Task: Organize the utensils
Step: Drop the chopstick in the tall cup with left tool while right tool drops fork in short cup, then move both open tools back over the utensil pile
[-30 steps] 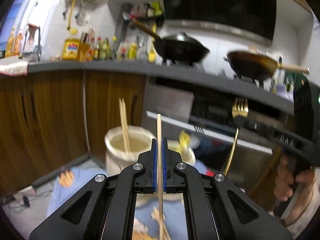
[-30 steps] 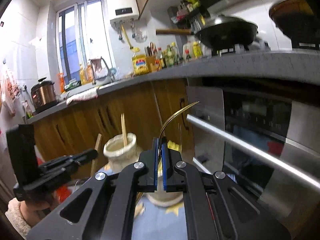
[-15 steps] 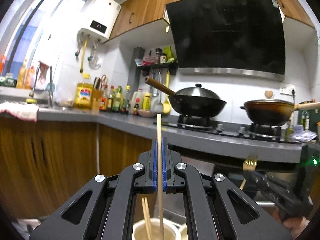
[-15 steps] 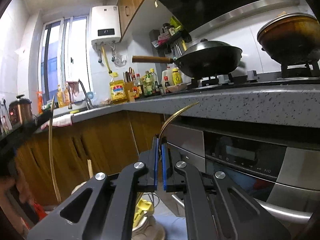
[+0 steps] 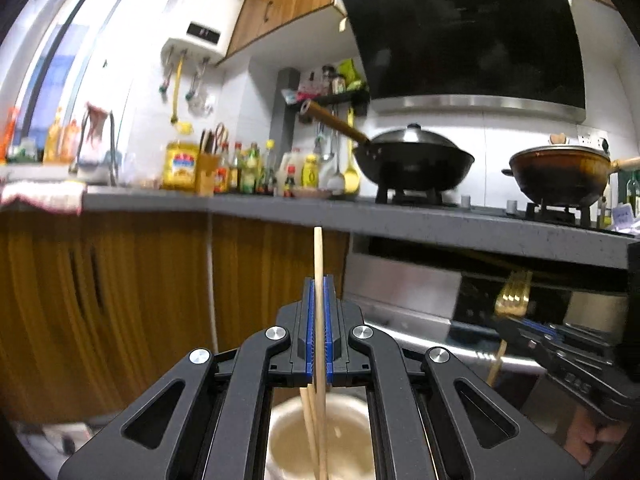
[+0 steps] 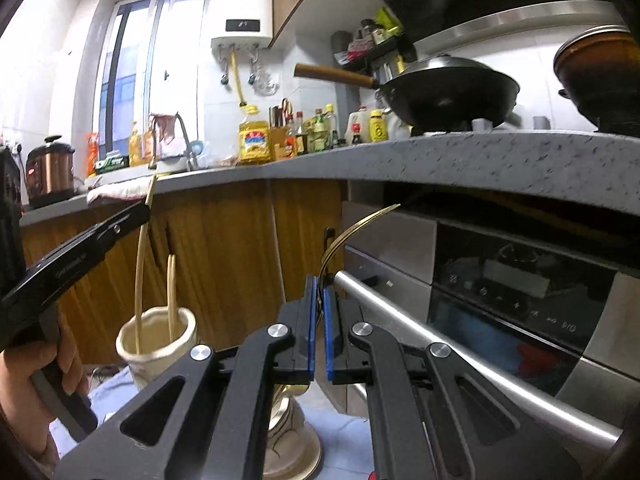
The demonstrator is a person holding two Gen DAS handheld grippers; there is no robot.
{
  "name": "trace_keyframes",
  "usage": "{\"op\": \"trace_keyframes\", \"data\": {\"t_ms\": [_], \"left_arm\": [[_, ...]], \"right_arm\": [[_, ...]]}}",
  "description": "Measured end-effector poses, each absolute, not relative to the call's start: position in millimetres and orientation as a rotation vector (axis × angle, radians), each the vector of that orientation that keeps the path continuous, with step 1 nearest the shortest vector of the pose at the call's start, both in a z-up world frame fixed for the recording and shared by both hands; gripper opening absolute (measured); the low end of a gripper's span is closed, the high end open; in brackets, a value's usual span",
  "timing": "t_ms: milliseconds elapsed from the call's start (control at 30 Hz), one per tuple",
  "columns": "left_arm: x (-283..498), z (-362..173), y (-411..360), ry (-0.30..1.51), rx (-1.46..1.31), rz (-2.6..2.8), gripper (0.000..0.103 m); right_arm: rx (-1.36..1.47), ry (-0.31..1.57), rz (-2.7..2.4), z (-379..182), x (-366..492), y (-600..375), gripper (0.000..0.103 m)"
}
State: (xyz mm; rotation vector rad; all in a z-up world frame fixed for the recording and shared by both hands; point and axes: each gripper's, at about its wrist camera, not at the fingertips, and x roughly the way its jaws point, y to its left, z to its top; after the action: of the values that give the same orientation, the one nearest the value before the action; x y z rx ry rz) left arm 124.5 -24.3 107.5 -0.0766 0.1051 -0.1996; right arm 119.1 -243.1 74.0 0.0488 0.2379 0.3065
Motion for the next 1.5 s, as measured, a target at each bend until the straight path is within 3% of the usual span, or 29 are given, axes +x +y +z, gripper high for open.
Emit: {"op": "trace_keyframes", "data": {"t_ms": [300, 567, 600, 633, 700, 800, 833, 1000, 1233, 1333, 1500], "left_arm": [[103.2, 67.3, -18.6, 0.186, -0.145, -0.188, 0.005], [99.4, 67.8, -44.4, 0.271, -0.001, -0.144, 0.008], [99.1, 67.9, -45.5, 0.277, 0.009, -0.135, 0.019], [97.6, 67.2, -46.7, 0.286, 0.022, -0.118, 0.038], [93.2, 67.8, -46.6, 0.289, 0.033, -0.1, 0.055], [79.6, 76.8, -40.1, 0.268, 0.043, -0.063, 0.066], [75.5, 79.7, -36.8, 0.259, 0.036, -0.054, 0.072], [54.2, 86.7, -14.4, 0.238, -0.006, -0.021, 0.079], [32.5, 88.3, 12.9, 0.238, -0.05, 0.042, 0.09], [26.9, 86.3, 18.2, 0.251, -0.058, 0.051, 0.092], [17.9, 79.7, 22.6, 0.271, -0.048, 0.061, 0.093]], "right_arm": [[0.01, 0.233, 0.309, 61.6, 107.7, -230.9, 0.003], [0.085, 0.262, 0.33, 57.9, 113.9, -240.0, 0.004], [0.092, 0.268, 0.334, 57.9, 114.5, -240.8, 0.004], [0.099, 0.271, 0.345, 58.7, 114.3, -241.3, 0.004], [0.108, 0.279, 0.359, 60.5, 113.8, -241.7, 0.006], [0.107, 0.264, 0.354, 65.1, 109.1, -241.5, 0.011], [0.111, 0.262, 0.359, 66.2, 108.4, -241.4, 0.016], [0.13, 0.25, 0.384, 71.6, 101.9, -239.0, 0.033], [0.176, 0.207, 0.402, 77.4, 81.0, -239.9, 0.073], [0.195, 0.187, 0.422, 80.5, 69.5, -239.8, 0.085], [0.164, 0.147, 0.451, 86.3, 48.6, -230.8, 0.09]]}}
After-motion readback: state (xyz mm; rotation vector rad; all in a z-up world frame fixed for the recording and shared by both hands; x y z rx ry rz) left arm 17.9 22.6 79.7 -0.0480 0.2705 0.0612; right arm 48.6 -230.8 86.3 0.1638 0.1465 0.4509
